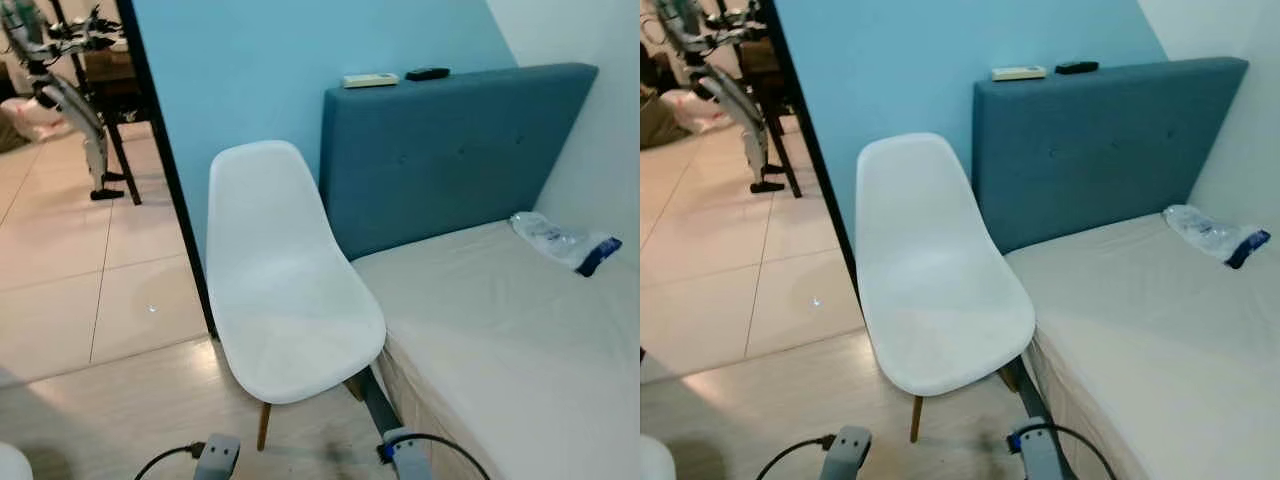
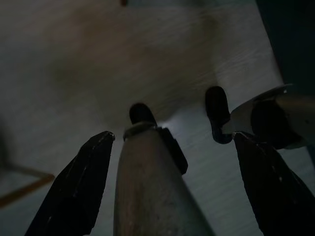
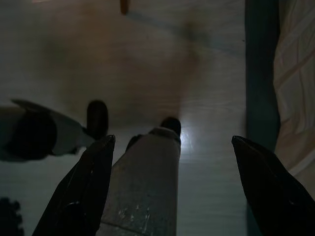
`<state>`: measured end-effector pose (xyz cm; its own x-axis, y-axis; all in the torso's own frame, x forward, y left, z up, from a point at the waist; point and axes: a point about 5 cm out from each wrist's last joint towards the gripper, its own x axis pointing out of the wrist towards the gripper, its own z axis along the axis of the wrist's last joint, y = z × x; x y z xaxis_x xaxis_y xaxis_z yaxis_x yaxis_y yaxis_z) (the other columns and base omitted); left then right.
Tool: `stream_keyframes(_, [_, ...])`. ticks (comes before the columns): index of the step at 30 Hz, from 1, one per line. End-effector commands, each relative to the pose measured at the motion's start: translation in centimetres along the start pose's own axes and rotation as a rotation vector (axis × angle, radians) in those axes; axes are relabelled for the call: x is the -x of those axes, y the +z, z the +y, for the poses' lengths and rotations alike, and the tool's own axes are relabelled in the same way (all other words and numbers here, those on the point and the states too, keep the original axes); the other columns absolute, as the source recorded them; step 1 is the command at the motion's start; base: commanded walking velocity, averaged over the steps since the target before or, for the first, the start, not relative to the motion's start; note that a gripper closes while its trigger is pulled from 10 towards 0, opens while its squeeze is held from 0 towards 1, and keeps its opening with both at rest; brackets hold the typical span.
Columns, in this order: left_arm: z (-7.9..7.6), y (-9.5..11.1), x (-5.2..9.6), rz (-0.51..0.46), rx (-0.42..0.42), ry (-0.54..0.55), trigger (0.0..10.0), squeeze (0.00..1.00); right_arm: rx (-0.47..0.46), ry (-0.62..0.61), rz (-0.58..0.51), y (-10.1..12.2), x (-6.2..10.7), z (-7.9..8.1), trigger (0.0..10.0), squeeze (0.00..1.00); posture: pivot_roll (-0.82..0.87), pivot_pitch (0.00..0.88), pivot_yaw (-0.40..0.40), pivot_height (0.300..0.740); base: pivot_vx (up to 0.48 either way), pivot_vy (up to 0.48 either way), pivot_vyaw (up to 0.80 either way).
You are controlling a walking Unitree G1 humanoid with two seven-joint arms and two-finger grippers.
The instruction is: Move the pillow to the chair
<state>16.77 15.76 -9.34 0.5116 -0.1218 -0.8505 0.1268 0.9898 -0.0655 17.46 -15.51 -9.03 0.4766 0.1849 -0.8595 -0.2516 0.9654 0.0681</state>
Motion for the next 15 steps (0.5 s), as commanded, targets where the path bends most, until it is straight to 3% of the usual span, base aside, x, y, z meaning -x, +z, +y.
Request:
stream_keyframes(1, [0.8,-0.3,0.2,-0.002,0.042,0.045,10.0,0.0,0.064,0.014,0.015,0.2,-0.2,0.6,10.0,0.0,0.04,0.0,-0.088,0.74,0.0,0.0,0.0])
stream_keyframes(4, [1.2,-0.6,0.3,-0.015,0.088,0.075,10.0,0.0,0.167,0.031,0.029,0.4,-0.3,1.2,10.0,0.0,0.07,0.0,-0.113,0.74,0.0,0.0,-0.15])
stream_keyframes(8, [1.2,-1.0,0.4,-0.012,0.098,0.077,10.0,0.0,0.167,0.026,0.033,0.3,-0.3,1.0,10.0,0.0,0.07,0.0,-0.113,0.74,0.0,0.0,-0.6])
stream_keyframes(10, [1.4,-1.7,0.6,0.009,0.09,0.082,10.0,0.0,0.073,0.01,0.022,0.4,-0.1,0.3,10.0,0.0,0.07,0.0,-0.115,0.74,0.0,0.0,-0.78])
stream_keyframes(15, [1.2,-1.9,0.5,0.026,0.041,0.066,10.0,0.0,0.106,-0.025,0.037,0.3,0.1,-1.0,10.0,0.0,0.05,0.0,-0.066,0.74,0.0,0.0,-0.78])
